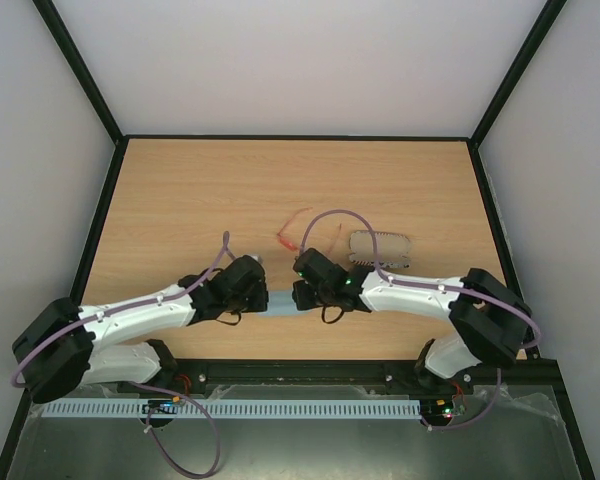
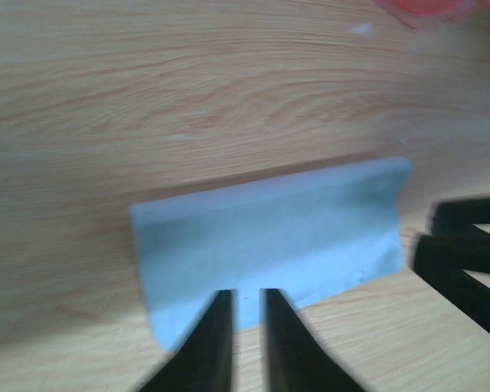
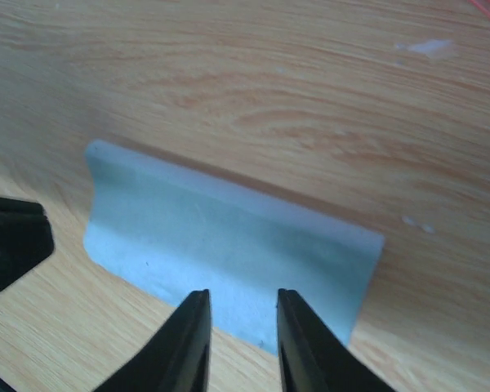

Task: Organize the sunglasses
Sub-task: Fold the glasses cleaning cloth at the center of the board.

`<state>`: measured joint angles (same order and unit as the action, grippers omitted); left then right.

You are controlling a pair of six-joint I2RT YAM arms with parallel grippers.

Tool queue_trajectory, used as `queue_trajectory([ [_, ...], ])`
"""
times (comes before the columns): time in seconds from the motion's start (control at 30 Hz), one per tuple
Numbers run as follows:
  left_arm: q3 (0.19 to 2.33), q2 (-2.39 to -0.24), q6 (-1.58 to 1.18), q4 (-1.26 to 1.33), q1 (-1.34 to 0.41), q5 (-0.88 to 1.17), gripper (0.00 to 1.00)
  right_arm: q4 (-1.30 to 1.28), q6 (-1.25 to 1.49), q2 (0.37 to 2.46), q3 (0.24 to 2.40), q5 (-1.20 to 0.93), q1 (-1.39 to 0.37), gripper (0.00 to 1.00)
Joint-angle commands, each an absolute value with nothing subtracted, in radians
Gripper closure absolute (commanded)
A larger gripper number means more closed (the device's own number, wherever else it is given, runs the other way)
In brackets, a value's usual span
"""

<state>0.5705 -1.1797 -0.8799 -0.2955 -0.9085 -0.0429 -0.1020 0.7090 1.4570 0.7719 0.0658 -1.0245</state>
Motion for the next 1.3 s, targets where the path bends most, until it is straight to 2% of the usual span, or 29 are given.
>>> queue_trajectory([
  [0.0,0.549,-1.209,-0.902,-0.09,-0.873,0.055,0.97,-0.006,0.775,1.532,0.816,-0.075,-0.983,0.79],
  [0.13,0.495,-1.165,-0.914,0.019,-0.827,0.109,0.97,0.109,0.808,1.567,0.819,-0.183,-0.965,0.82],
  [0.17,0.48,-1.138,-0.914,0.028,-0.816,0.116,0.92,0.136,0.816,1.576,0.817,-0.209,-0.962,0.82],
  [0.2,0.467,-1.105,-0.915,0.025,-0.804,0.116,0.83,0.161,0.827,1.587,0.812,-0.235,-0.957,0.8],
  [0.3,0.437,-0.958,-0.928,-0.077,-0.775,0.051,0.41,0.268,0.854,1.619,0.785,-0.313,-0.937,0.71],
  [0.33,0.432,-0.903,-0.932,-0.139,-0.771,0.011,0.31,0.298,0.866,1.628,0.779,-0.335,-0.932,0.68],
  [0.4,0.424,-0.79,-0.931,-0.203,-0.763,-0.015,0.22,0.32,0.876,1.656,0.784,-0.355,-0.927,0.68],
  [0.63,0.387,-0.694,-0.947,-0.295,-0.753,-0.011,0.21,0.35,0.877,1.742,0.802,-0.376,-0.921,0.71],
  [1.27,0.363,-0.728,-0.945,-0.249,-0.753,0.028,0.23,0.281,0.804,1.728,0.77,-0.302,-0.869,0.72],
])
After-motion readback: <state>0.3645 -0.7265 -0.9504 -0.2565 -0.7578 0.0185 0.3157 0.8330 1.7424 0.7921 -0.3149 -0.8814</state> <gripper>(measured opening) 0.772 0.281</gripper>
